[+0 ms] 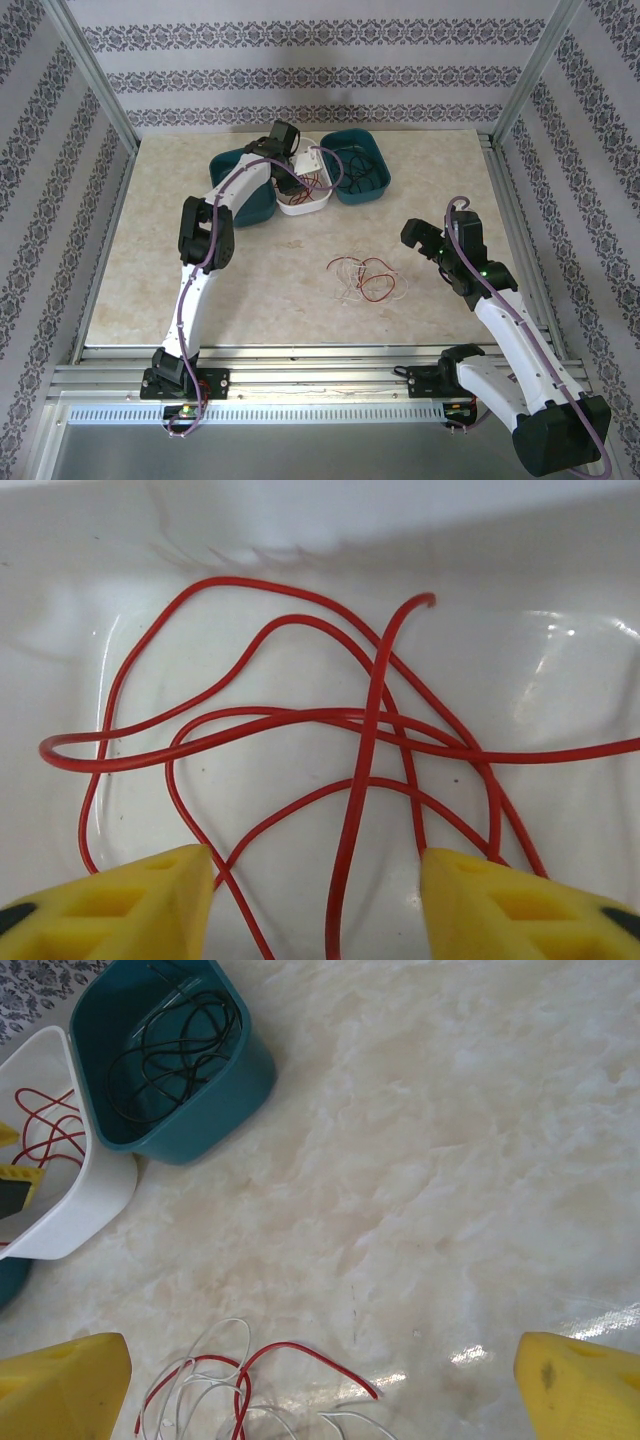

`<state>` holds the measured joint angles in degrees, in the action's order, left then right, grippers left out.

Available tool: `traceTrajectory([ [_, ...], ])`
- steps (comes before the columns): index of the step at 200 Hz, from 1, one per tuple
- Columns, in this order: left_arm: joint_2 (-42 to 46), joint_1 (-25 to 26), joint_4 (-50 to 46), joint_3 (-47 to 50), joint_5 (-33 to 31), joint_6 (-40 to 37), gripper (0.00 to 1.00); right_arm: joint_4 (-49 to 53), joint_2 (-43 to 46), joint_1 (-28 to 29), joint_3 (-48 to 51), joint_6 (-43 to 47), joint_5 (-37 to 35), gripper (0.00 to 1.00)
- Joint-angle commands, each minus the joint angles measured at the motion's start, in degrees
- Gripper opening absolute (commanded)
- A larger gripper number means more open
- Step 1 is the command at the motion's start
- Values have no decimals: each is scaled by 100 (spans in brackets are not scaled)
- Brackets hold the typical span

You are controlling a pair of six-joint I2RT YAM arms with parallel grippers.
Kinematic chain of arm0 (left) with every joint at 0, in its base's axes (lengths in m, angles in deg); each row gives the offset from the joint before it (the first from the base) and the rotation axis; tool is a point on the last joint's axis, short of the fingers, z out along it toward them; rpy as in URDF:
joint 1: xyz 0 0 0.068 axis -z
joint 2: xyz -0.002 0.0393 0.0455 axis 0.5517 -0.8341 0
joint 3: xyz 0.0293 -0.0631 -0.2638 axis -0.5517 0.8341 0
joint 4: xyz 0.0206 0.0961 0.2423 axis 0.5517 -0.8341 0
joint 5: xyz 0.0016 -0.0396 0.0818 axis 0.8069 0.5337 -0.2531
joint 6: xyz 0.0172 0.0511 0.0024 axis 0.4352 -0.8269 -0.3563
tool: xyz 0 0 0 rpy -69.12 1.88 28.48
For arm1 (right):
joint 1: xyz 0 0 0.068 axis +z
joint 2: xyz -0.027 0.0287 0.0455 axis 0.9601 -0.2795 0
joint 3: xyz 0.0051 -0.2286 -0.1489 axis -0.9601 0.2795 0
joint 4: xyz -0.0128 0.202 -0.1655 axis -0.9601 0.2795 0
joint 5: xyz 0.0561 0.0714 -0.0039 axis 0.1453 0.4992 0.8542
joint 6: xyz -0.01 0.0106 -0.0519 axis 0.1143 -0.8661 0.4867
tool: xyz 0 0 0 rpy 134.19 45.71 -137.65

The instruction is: Untangle the cables

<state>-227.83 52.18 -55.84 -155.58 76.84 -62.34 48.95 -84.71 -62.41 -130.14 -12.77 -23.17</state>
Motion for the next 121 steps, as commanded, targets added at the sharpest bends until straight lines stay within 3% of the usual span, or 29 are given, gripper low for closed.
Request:
traceTrajectory([
  [1,690,34,65,109,308,141,64,75,50,-39,-43,66,-66,98],
  [64,1768,37,279,833,804,650,75,94,152,-39,36,48,-55,98],
  [121,3473,252,1351,2799,490,3564,86,484,220,42,-23,45,55,98],
])
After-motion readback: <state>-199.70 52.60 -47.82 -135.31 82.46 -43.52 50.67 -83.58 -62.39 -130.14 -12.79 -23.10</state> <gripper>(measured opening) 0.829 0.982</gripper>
